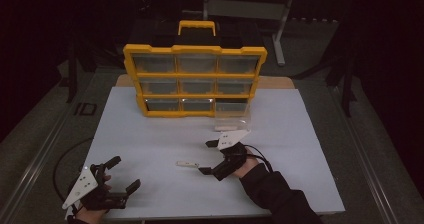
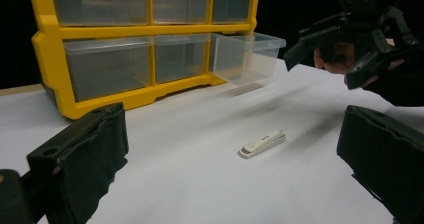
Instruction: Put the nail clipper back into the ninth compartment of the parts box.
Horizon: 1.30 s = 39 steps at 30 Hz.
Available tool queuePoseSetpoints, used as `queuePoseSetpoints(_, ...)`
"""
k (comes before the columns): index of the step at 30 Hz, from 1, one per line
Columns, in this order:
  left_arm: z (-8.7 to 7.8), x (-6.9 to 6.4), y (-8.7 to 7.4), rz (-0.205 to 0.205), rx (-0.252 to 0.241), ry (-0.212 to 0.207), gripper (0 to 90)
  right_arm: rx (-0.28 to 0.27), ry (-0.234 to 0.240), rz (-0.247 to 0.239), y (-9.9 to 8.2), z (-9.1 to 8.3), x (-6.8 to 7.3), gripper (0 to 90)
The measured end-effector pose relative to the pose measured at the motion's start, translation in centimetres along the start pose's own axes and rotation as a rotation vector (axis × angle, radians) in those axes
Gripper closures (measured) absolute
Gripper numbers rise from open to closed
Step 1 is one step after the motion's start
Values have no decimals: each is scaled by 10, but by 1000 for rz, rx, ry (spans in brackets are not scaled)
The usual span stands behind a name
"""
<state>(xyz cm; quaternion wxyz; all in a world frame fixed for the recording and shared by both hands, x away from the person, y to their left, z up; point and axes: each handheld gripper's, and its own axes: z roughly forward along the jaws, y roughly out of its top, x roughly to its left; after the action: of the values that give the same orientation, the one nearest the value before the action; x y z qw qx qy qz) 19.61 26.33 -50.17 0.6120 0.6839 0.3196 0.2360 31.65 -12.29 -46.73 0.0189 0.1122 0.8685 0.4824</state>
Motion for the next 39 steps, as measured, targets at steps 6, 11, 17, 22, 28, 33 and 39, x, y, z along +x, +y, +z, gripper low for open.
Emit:
queuePoseSetpoints(6,0,0,0,0,-1,-3,7,21,21,-3,1,19,1,155)
queuePoseSetpoints(11,0,0,0,3,-3,-5,7,57,35,-22,1,30,2,243)
queuePoseSetpoints(17,0,1,0,-1,-3,-3,7,116,44,-21,1,38,-3,323)
queuePoseSetpoints(22,0,0,0,2,-3,-5,7,183,26,-18,0,45,-6,354)
queuePoseSetpoints(28,0,0,0,3,-3,-6,7,274,-3,-32,0,53,-8,411)
queuePoseSetpoints(33,1,0,0,0,-3,-8,7,352,-7,-31,3,61,-7,494)
queuePoseSetpoints(39,0,0,0,-1,-3,-10,7,435,-38,-49,12,69,-2,577)
